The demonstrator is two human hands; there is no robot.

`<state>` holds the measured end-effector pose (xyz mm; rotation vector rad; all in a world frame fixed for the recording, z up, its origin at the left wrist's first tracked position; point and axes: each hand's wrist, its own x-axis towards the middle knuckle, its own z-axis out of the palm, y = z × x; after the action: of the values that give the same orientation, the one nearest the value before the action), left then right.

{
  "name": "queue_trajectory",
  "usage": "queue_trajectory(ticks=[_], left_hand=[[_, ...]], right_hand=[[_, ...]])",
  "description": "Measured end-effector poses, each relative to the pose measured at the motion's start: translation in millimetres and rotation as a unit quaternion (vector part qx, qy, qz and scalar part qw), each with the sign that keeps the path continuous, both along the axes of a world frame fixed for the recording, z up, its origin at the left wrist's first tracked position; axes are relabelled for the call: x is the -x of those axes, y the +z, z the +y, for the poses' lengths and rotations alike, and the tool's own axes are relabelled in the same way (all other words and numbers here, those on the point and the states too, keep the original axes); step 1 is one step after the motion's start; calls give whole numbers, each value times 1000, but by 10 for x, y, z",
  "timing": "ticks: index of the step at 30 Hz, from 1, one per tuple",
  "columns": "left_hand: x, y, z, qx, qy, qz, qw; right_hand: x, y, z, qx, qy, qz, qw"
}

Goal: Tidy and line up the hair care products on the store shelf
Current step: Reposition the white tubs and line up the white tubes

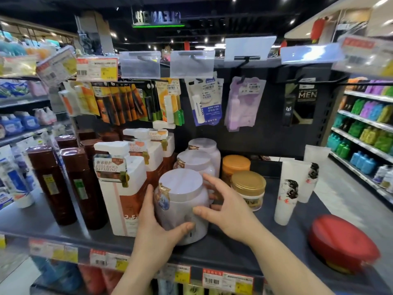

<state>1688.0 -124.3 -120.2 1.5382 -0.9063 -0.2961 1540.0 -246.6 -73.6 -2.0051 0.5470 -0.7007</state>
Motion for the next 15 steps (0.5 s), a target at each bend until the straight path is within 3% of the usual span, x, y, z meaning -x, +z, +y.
queue_trajectory(ticks=[5,10,12,15], left_hand=[[318,237,15,104,137,-153,973],[811,451,-272,213,89,-277,933],[976,426,-391,218,57,-288,931],[1151,334,-558,163,-13,-226,960]], right_hand=[[370,6,17,0,-116,-83,990],[842,156,-48,42,-207,-153,965],[1049,185,-127,61,-268,-186,943],[1297,179,-323,76,-358,-189,911]])
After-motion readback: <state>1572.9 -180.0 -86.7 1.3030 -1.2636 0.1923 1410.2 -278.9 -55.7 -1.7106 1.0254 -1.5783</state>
